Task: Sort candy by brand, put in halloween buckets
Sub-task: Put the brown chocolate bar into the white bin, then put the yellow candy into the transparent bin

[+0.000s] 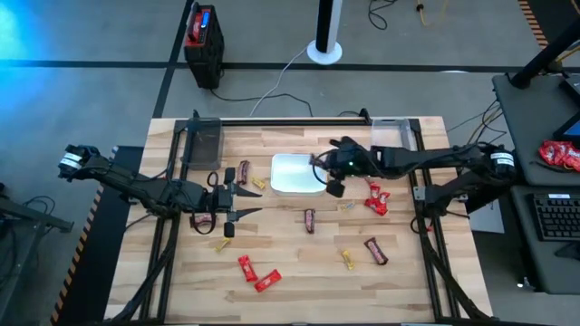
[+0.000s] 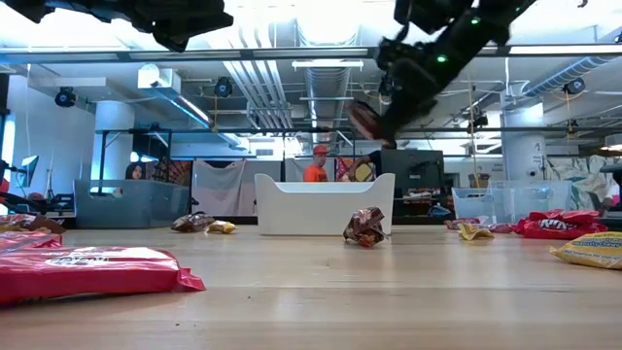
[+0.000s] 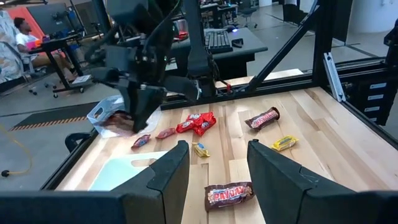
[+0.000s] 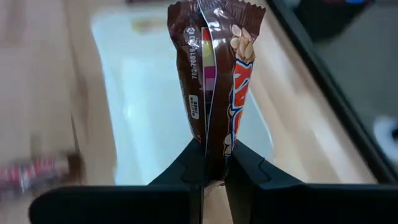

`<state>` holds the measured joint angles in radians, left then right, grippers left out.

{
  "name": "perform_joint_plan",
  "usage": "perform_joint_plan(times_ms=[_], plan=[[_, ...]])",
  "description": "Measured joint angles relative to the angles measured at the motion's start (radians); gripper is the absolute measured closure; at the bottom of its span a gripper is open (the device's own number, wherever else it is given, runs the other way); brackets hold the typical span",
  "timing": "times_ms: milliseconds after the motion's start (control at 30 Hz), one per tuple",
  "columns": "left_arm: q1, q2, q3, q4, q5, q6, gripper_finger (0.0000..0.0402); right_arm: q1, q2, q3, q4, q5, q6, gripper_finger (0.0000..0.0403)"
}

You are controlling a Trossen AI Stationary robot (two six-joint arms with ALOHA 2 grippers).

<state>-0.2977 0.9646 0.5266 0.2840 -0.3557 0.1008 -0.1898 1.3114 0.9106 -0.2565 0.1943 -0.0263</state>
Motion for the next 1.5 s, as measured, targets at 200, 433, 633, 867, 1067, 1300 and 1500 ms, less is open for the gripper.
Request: perform_joint_plan(times_ms=[200, 433, 633, 867, 1067, 1300, 1500], plan=[[0.0, 0.0, 0.0, -0.016, 0.0, -0.038, 0.0255, 0.001, 0.1, 0.001, 0.173, -0.012, -0.047, 0.0372], [0.0, 0.0, 0.0, -0.033, 0.0, -0.051, 0.0255, 0.001, 0.203, 0.018, 0.187, -0.012, -0.05, 0.037], [0.0, 0.0, 0.0, -0.044, 0.0, -0.063, 0.0255, 0.0, 0.264, 0.03, 0.186, -0.012, -0.038, 0.0351], [0.0, 0.0, 0.0, -0.048, 0.0, -0.063, 0.0255, 0.0, 0.292, 0.052, 0.188, -0.012, -0.025, 0.0324], [0.0, 0.0, 0.0, -0.055, 0.0, -0.066, 0.0255, 0.0, 0.285, 0.064, 0.187, -0.011, -0.018, 0.0279], [0.0, 0.0, 0.0, -0.08, 0.0, -0.077, 0.0255, 0.002, 0.282, 0.075, 0.178, -0.011, -0.019, 0.0242], [0.0, -0.002, 0.0, -0.141, 0.0, -0.078, 0.0255, 0.015, 0.234, 0.101, 0.081, -0.011, 0.0, 0.0232]])
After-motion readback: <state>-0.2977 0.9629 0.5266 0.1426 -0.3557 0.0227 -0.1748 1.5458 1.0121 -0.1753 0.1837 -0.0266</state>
